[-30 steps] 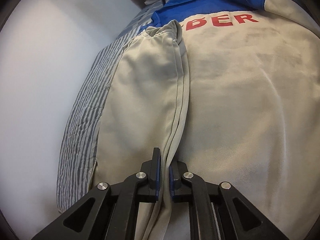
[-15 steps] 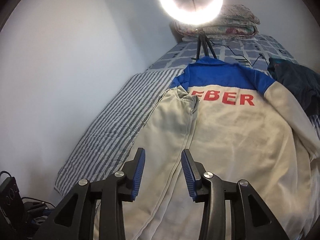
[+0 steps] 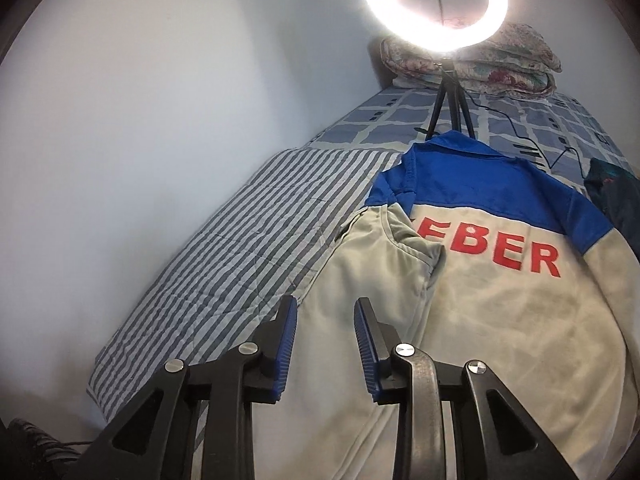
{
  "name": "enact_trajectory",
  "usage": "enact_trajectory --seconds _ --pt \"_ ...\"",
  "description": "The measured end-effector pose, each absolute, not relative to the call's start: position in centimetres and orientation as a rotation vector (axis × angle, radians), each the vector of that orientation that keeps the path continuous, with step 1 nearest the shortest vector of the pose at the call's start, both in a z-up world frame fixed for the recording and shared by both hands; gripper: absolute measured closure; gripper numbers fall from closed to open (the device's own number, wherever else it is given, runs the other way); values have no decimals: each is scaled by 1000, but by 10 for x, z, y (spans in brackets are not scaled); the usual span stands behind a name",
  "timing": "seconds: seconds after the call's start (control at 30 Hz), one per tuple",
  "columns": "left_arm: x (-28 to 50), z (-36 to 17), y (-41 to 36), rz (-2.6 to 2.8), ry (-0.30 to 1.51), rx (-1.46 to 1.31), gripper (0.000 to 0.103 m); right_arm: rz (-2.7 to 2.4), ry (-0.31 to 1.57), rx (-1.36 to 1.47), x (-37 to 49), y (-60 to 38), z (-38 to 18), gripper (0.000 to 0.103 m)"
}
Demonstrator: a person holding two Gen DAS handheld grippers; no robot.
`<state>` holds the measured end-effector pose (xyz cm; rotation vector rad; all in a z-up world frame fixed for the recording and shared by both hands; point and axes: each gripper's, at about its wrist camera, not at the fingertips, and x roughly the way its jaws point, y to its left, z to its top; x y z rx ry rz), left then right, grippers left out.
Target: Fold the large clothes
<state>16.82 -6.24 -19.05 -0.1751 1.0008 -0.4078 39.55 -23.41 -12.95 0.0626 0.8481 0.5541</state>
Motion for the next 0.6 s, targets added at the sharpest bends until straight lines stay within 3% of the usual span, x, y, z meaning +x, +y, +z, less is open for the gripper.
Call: enact_trajectory --seconds 0.27,0.43,0.6 --pt "180 -202 -66 -434 1026 -178 73 566 907 32 446 -187 -188 79" --pt "181 -237 -76 -473 1161 -161 73 486 978 -76 458 -179 -227 83" --pt "174 -246 -79 -480 1149 -118 73 456 981 -103 455 -176 -224 83"
